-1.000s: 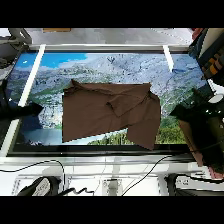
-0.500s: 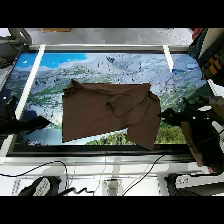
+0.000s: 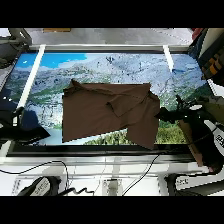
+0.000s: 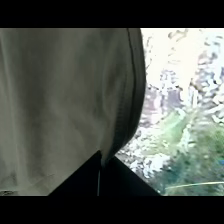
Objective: Fold the clothes and pants, and hang the long-sleeved shirts on hangers.
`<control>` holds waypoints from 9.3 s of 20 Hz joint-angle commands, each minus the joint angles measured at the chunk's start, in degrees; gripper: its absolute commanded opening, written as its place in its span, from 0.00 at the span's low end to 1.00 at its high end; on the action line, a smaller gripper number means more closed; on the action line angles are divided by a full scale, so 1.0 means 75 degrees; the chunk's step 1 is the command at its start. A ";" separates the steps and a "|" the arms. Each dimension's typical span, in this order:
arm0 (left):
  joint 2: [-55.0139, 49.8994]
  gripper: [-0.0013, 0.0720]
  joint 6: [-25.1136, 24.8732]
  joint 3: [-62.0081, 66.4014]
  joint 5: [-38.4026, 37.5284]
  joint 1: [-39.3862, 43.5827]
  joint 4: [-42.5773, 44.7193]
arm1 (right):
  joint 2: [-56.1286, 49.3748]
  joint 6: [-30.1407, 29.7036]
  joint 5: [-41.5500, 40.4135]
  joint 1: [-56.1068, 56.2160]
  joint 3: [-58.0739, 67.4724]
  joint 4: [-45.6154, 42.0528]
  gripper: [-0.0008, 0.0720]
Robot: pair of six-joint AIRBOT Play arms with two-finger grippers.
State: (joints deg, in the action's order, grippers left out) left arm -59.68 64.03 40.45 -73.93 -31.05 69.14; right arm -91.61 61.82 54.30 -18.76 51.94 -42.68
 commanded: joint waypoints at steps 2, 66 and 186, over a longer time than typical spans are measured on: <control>-0.1005 0.94 -0.0318 -0.0233 -0.0460 -0.0023 -0.0248 | -0.0006 -0.0020 0.0082 0.0035 0.0006 0.0000 0.04; -0.4048 0.04 -0.2372 0.3663 0.5592 0.2943 -0.4077 | 0.0166 0.2008 -0.1769 0.1737 0.2483 -0.0428 0.04; -0.3966 0.99 -0.3375 0.1964 0.3086 0.1483 -0.6414 | 0.1827 0.1408 -0.2369 0.0644 0.0259 -0.0323 0.79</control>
State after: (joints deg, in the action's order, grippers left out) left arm -89.93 37.15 55.05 -50.59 -18.22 18.39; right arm -77.47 72.58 31.44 -14.00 51.09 -36.84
